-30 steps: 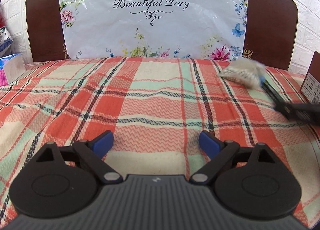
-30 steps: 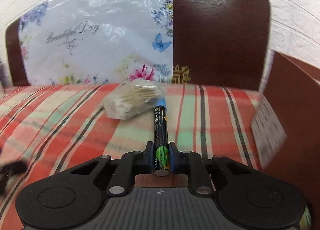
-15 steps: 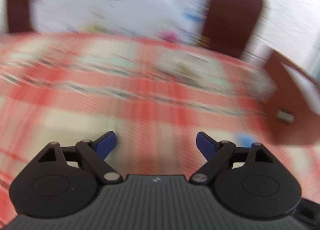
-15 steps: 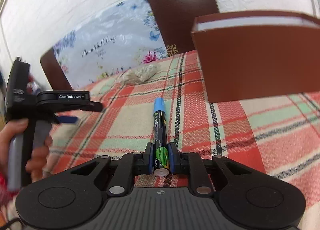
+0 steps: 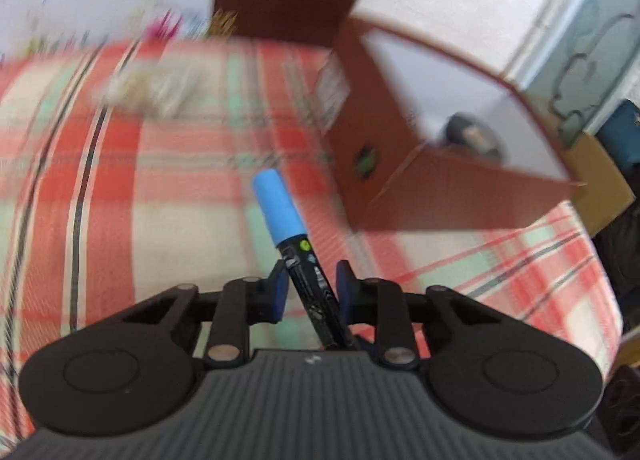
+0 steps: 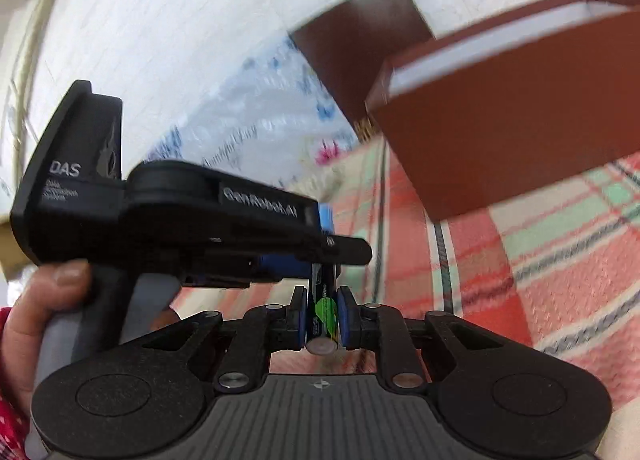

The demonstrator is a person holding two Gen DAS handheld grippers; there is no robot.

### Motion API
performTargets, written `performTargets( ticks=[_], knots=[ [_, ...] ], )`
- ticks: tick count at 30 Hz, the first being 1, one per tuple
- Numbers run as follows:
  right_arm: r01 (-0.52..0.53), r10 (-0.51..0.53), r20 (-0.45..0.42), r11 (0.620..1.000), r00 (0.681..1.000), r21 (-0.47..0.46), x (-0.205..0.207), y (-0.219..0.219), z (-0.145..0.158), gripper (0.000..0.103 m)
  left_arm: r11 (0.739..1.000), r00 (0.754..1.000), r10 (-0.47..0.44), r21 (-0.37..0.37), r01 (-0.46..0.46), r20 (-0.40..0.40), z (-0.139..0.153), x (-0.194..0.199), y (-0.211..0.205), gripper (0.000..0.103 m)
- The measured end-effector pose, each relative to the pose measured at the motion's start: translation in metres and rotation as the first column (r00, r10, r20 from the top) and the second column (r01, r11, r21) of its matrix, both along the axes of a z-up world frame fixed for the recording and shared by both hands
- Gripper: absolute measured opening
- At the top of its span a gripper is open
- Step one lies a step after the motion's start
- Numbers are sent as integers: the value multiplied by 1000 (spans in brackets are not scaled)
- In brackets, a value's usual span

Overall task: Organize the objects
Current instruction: 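Carry the marker into the brown box and release, then move the right gripper back to the cotton swab bag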

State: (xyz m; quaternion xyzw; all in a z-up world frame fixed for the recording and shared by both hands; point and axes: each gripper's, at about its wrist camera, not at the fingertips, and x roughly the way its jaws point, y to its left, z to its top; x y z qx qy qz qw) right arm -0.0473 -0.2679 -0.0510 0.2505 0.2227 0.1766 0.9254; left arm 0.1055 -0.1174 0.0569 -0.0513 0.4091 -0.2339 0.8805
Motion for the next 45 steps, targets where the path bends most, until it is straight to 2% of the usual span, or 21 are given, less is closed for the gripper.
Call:
performTargets(
  ticks=[4, 7, 10, 13, 14, 15, 16, 18, 21, 27, 30, 31, 32, 34, 35, 36, 37, 39, 41, 42, 45],
  knots=[
    [69, -65, 148, 997, 987, -22, -1, -15, 37, 15, 993, 982, -120, 3, 121, 146, 57, 1, -35, 21],
    [174, -150, 259, 982, 954, -72, 15, -30, 63, 15, 982, 961, -188, 32, 185, 204, 83, 22, -76, 21],
    [243, -215, 277, 967, 937, -72, 44, -48, 74, 15, 974, 949, -225, 82, 211, 222, 84, 48, -112, 21],
    [274, -249, 214, 956, 945, -101, 80, -58, 68, 16, 977, 969, -196, 108, 181, 150, 63, 76, -131, 22],
    [267, -244, 184, 957, 952, -112, 91, -58, 63, 17, 980, 977, -173, 124, 157, 123, 54, 83, -133, 26],
    [258, -236, 160, 957, 959, -133, 100, -57, 59, 16, 982, 983, -146, 136, 130, 116, 47, 89, -133, 35],
    [264, -232, 177, 948, 956, -180, 104, -52, 57, 16, 986, 986, -108, 144, 89, 128, 43, 92, -130, 41],
    [270, -224, 209, 935, 952, -229, 106, -44, 55, 19, 987, 985, -101, 137, 82, 141, 39, 93, -122, 39],
    [283, -226, 245, 931, 943, -229, 100, -38, 52, 24, 980, 977, -129, 174, 99, 167, 43, 82, -120, 40],
    [347, -274, 333, 920, 902, -182, 58, -32, 52, 33, 977, 962, -149, 186, 107, 228, 72, 67, -99, 40],
    [323, -232, 357, 921, 905, -219, 50, -29, 68, 33, 963, 950, -178, 246, 113, 258, 113, 71, -103, 39],
    [312, -204, 385, 919, 900, -242, 44, -33, 80, 33, 959, 934, -191, 262, 112, 302, 137, 68, -103, 39],
    [310, -183, 419, 915, 889, -257, 39, -37, 95, 33, 953, 906, -208, 285, 102, 370, 165, 64, -102, 40],
    [325, -169, 486, 911, 857, -256, 36, -46, 135, 33, 950, 812, -215, 310, 44, 542, 226, 47, -95, 40],
    [344, -177, 520, 906, 836, -245, 33, -51, 156, 33, 956, 759, -196, 292, 8, 621, 254, 37, -86, 40],
    [365, -188, 553, 902, 812, -230, 29, -54, 174, 33, 966, 718, -169, 259, -16, 675, 277, 27, -74, 40],
    [378, -195, 579, 901, 791, -212, 25, -56, 187, 34, 973, 691, -146, 229, -28, 708, 295, 18, -62, 40],
    [381, -197, 607, 905, 770, -190, 16, -53, 199, 36, 981, 668, -126, 191, -24, 733, 307, 1, -35, 40],
    [357, -183, 599, 916, 779, -184, 13, -41, 193, 37, 983, 673, -130, 184, -9, 728, 292, -10, -11, 42],
    [333, -165, 582, 923, 796, -194, 14, -31, 185, 37, 983, 686, -131, 184, -5, 716, 274, -12, 1, 43],
    [250, -84, 510, 931, 856, -267, 36, 18, 143, 37, 979, 755, -118, 201, -18, 645, 198, -8, 33, 43]
  ],
)
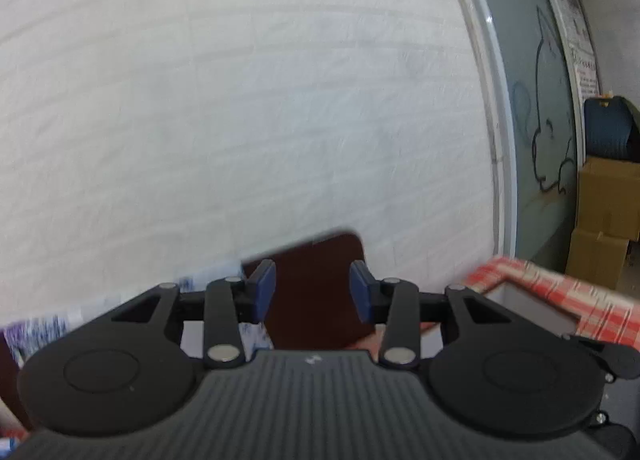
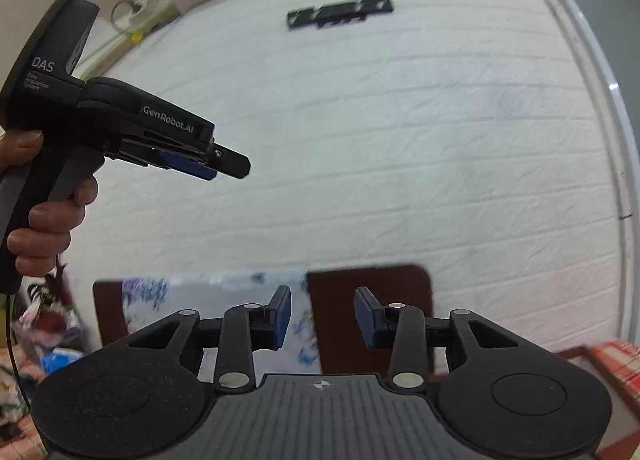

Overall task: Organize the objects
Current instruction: 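Move the right gripper back to the cotton swab bag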

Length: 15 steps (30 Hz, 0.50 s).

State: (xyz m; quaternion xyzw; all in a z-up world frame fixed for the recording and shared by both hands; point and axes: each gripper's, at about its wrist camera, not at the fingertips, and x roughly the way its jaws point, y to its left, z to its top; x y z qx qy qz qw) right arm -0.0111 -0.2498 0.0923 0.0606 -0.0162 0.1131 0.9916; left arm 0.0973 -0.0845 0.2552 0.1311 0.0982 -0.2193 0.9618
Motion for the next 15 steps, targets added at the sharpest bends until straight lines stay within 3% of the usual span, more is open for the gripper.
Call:
performTargets(
  ticks=[3, 7, 10, 12, 14, 15],
  knots=[
    [-94, 90, -165, 995, 982, -16, 14, 41, -46, 37, 992, 981, 123, 17, -122, -151, -94, 20, 40, 43],
    [-170, 130, -391, 983, 911, -69, 43, 86, -108, 36, 947, 878, 289, -17, -320, -381, -194, 50, 106, 43],
    [-160, 104, -495, 985, 862, -71, 78, 97, -127, 37, 907, 829, 369, -33, -421, -421, -228, 66, 149, 43],
    [-121, 89, -521, 992, 849, -28, 110, 89, -121, 43, 892, 815, 396, -31, -450, -423, -244, 74, 165, 43],
    [-69, 72, -518, 997, 853, 24, 136, 83, -113, 72, 889, 829, 423, -11, -459, -366, -267, 75, 172, 48],
    [-42, 57, -513, 998, 857, 41, 148, 82, -111, 78, 889, 841, 405, -61, -455, -359, -267, 70, 182, 50]
  ],
)
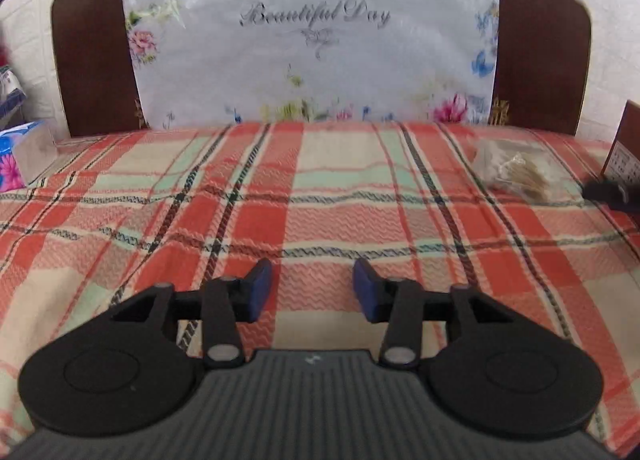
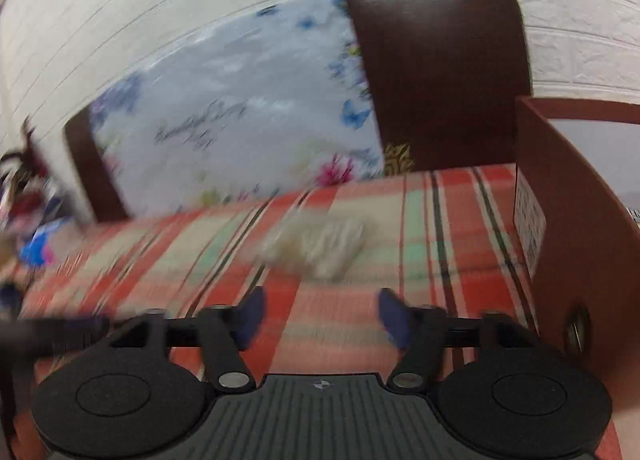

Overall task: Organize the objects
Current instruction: 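Move the right gripper back to the cotton swab bag, then grasp the bag of cotton swabs with the right gripper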

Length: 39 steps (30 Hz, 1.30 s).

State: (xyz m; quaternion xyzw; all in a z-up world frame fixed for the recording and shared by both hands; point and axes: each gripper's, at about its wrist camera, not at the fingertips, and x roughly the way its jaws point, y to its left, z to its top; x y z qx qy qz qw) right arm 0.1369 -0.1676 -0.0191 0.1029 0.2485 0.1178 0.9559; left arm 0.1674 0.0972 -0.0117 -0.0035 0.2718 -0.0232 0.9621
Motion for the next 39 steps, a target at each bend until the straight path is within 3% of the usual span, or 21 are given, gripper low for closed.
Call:
performTargets(
  ticks=[1, 6, 7, 10, 13, 19, 23, 26, 27, 28, 29, 31, 34, 39],
  knots=[
    [22, -22, -1, 1000, 1000, 15, 15, 0, 2, 83, 1000, 1000, 0, -23, 0, 0, 3, 1, 3, 51],
    [75, -69, -94, 995, 993, 62, 83, 14, -14, 79, 997, 1000, 0, -80, 1, 11, 3, 3, 9, 51],
    [63, -58, -121, 997, 991, 44, 91, 20, -22, 70, 996, 1000, 0, -95, 1, 12, 3, 3, 11, 51],
    [-12, 10, -57, 1000, 998, -28, 82, 42, -31, 48, 993, 1000, 0, -115, 1, 14, 1, 2, 13, 52],
    [-78, 78, -76, 997, 994, 7, 58, 40, -32, 42, 993, 1000, -1, -119, 3, 14, 0, 3, 13, 53],
    [-148, 158, -108, 984, 981, 97, -29, 0, -38, 40, 996, 1000, -2, -91, 3, 11, 1, 1, 9, 54],
    [-144, 157, -115, 983, 981, 114, -98, -30, -42, 40, 1000, 1000, -4, -29, 4, 4, 2, 1, 0, 57],
    [-92, 107, -105, 986, 989, 140, -138, -47, -44, 39, 998, 1000, 6, 58, -6, -6, 3, 0, -11, 61],
    [-74, 90, -100, 985, 991, 153, -146, -52, -44, 41, 996, 1000, 11, 89, -10, -9, 5, -1, -16, 61],
    [-59, 77, -98, 984, 992, 168, -151, -57, -43, 51, 993, 1000, 17, 114, -15, -16, 7, -2, -21, 61],
    [-49, 66, -92, 982, 994, 180, -155, -61, -41, 67, 994, 999, 16, 113, -12, -36, 11, -5, -26, 60],
    [13, -5, -60, 989, 998, 149, -165, -66, -35, 87, 999, 995, -34, 2, 34, -89, 21, -14, -33, 59],
    [60, -58, -27, 994, 998, 90, -175, -72, -31, 87, 974, 976, -168, -174, 143, -139, 34, -37, -58, 59],
    [-34, 34, -24, 999, 999, 0, -180, -72, -30, 87, 867, 878, -427, -375, 328, -217, 39, -65, -106, 60]
  ],
)
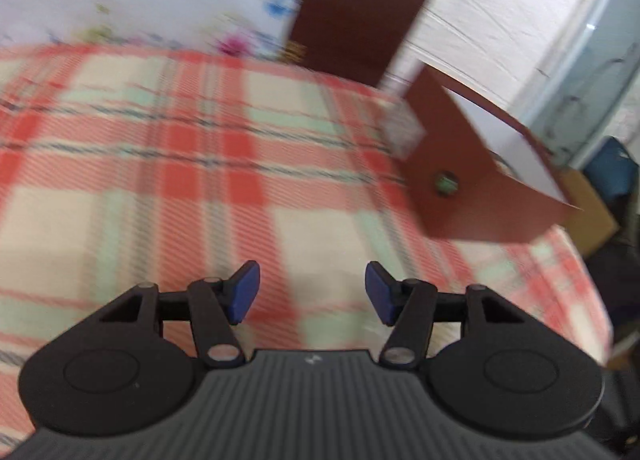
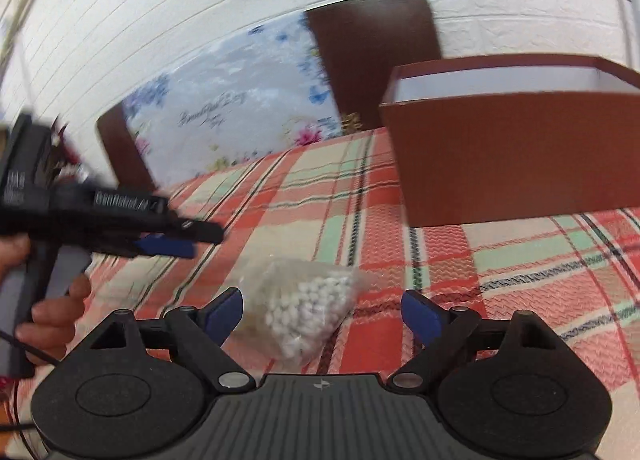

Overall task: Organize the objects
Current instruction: 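Grasp the bag of cotton swabs with the right gripper, then carry the cotton swab bag into the brown box and release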

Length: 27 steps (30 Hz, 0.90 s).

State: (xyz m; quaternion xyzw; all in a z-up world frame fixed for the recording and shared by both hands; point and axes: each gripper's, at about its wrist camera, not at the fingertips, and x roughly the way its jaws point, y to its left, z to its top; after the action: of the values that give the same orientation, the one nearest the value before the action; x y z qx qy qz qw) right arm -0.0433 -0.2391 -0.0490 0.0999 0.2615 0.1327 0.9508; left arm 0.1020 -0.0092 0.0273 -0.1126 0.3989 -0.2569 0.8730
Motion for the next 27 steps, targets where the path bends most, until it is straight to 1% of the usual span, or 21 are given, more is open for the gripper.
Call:
performTargets(
  ticks=[1, 3, 4, 5, 6, 7, 8, 10, 13, 14, 16, 18, 21, 23, 25, 27],
  knots=[
    [-28, 28, 7, 999, 1000, -26, -1, 3, 0, 88, 999, 999, -35, -11, 35, -24, -3, -3, -9, 61],
    [-62, 63, 9, 994, 998, -90, -1, 10, 0, 88, 997, 993, -80, -27, 78, -85, -10, -5, -22, 69],
    [-66, 67, 3, 991, 998, -119, 1, 13, -2, 88, 995, 989, -96, -33, 93, -116, -15, -6, -27, 69],
    [-73, 73, -8, 988, 997, -138, 4, 14, -3, 86, 995, 986, -103, -29, 100, -130, -21, -8, -31, 69],
    [-85, 82, -23, 986, 996, -145, 9, 16, -5, 84, 995, 990, -98, -11, 97, -105, -21, -11, -35, 67],
    [-100, 94, -43, 984, 995, -148, 14, 19, -8, 71, 994, 991, -108, 9, 109, -83, -21, -14, -40, 60],
    [-108, 101, -51, 982, 994, -154, 18, 19, -10, 58, 991, 987, -135, -5, 135, -91, -23, -14, -43, 43],
    [-93, 88, -41, 983, 995, -156, 24, 20, -11, 55, 993, 987, -116, -18, 115, -108, -22, -7, -45, 43],
    [-70, 68, -27, 993, 997, -95, 28, 9, -9, 44, 995, 989, -104, -2, 105, -105, -10, -4, -49, 39],
    [-63, 62, -9, 995, 998, -72, 26, 4, -6, 43, 993, 990, -114, 8, 115, -81, 1, -6, -53, 39],
    [-37, 42, 71, 996, 997, -82, 16, 0, 6, 43, 988, 989, -149, 33, 149, 2, 26, -11, -66, 39],
    [10, 5, 155, 995, 988, -95, 12, -7, 22, 43, 983, 980, -183, 46, 180, 78, 50, -10, -82, 39],
    [90, -68, 248, 993, 966, -78, 16, -30, 43, 43, 974, 960, -225, 38, 222, 165, 79, 2, -110, 39],
    [132, -101, 288, 987, 952, -89, 25, -46, 55, 43, 970, 949, -244, 36, 242, 199, 90, 16, -132, 39],
    [166, -133, 305, 983, 943, -85, 38, -64, 65, 43, 967, 939, -253, 34, 252, 231, 96, 28, -150, 39],
    [189, -151, 316, 978, 937, -93, 53, -77, 71, 43, 967, 935, -251, 37, 250, 250, 100, 41, -167, 39]
  ],
)
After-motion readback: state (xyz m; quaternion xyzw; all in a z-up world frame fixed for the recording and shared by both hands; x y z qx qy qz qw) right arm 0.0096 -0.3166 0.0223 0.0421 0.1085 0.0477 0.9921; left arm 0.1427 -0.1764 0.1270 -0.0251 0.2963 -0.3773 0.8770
